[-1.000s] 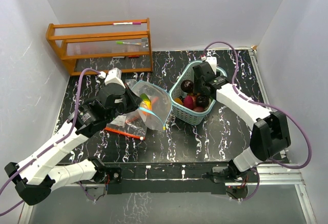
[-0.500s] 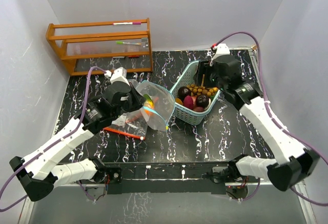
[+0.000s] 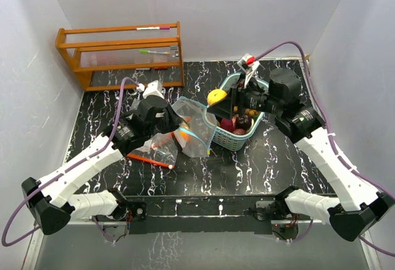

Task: Place the food in the zip-top bag and seal the zipper
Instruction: Pick up the fake fruit from the bin, then place the fake fruit in the zipper food storage bag.

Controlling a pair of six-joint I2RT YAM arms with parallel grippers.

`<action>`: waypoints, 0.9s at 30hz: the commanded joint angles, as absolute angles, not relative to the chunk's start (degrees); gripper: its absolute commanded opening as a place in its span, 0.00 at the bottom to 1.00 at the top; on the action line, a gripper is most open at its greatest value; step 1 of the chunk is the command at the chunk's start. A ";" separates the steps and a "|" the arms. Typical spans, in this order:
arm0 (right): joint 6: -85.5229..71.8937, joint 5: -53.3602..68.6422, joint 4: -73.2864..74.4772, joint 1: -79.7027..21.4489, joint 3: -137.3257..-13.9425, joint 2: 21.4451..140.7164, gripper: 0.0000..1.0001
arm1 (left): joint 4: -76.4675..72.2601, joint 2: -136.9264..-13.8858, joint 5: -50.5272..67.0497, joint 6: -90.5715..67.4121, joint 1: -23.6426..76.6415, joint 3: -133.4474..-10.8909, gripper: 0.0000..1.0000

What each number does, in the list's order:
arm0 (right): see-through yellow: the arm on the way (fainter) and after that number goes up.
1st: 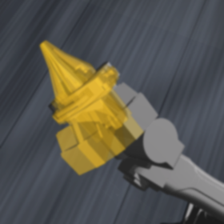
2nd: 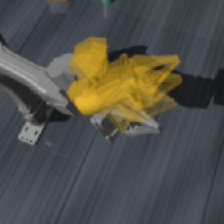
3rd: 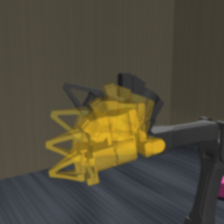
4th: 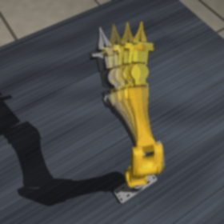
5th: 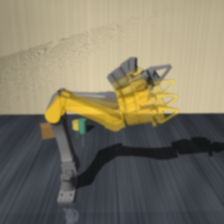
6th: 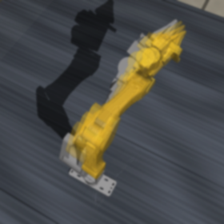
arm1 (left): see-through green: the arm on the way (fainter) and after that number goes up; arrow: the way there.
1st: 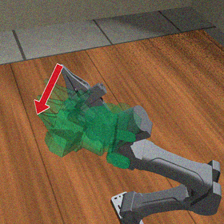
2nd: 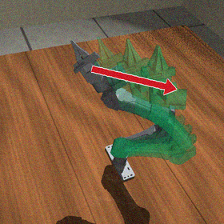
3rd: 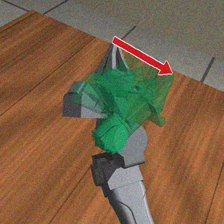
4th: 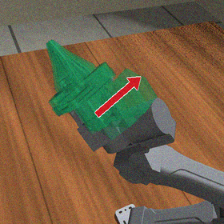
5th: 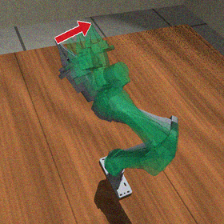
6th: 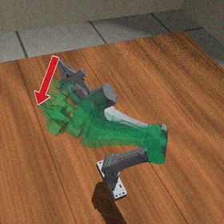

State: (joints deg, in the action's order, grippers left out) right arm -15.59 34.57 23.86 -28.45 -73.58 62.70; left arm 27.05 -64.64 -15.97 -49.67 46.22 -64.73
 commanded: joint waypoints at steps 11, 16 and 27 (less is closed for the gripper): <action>-14.83 28.30 22.81 -41.94 -73.64 71.17 0.37 | 26.03 -64.05 -15.47 -49.22 45.97 -65.29 0.00; -17.06 17.61 24.64 -42.13 -73.26 73.47 0.50 | 26.54 -63.06 -15.85 -49.22 45.97 -64.96 0.00; -17.23 16.69 23.64 -42.27 -74.07 72.83 0.84 | 26.59 -62.05 -16.20 -49.48 45.97 -63.77 0.00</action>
